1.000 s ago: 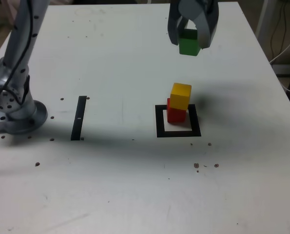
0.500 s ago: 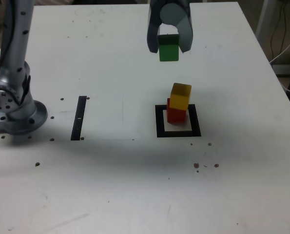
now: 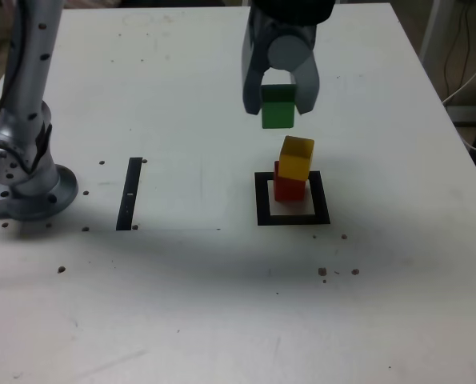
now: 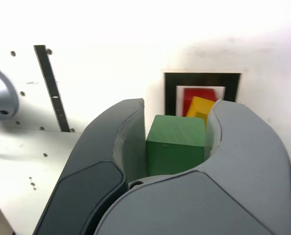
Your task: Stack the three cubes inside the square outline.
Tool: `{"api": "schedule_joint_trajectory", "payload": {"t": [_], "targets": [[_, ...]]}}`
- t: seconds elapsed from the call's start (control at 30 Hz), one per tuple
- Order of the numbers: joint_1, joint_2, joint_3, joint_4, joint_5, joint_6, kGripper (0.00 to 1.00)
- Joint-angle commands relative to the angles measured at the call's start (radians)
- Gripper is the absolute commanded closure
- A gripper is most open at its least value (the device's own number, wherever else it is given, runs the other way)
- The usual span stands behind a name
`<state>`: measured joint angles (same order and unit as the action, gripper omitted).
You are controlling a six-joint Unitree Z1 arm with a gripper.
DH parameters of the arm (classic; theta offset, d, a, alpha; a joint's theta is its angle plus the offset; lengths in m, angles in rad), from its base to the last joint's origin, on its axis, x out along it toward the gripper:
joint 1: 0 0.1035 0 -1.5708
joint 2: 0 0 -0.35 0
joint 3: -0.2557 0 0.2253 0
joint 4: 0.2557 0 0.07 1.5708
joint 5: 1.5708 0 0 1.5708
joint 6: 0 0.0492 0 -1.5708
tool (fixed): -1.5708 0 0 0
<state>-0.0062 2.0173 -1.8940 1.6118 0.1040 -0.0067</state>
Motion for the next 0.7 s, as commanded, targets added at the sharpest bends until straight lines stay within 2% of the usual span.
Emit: {"api": "schedule_joint_trajectory", "payload": {"t": [0.0, 0.13, 0.4, 0.67], "targets": [[-0.005, 0.011, -0.003, 0.005, -0.003, 0.002, 0.95], [-0.005, 0.022, 0.001, -0.009, -0.015, 0.000, 0.95], [-0.003, 0.030, 0.045, -0.070, -0.063, -0.015, 0.95], [-0.006, 0.037, 0.060, -0.107, -0.049, -0.021, 0.95]]}}
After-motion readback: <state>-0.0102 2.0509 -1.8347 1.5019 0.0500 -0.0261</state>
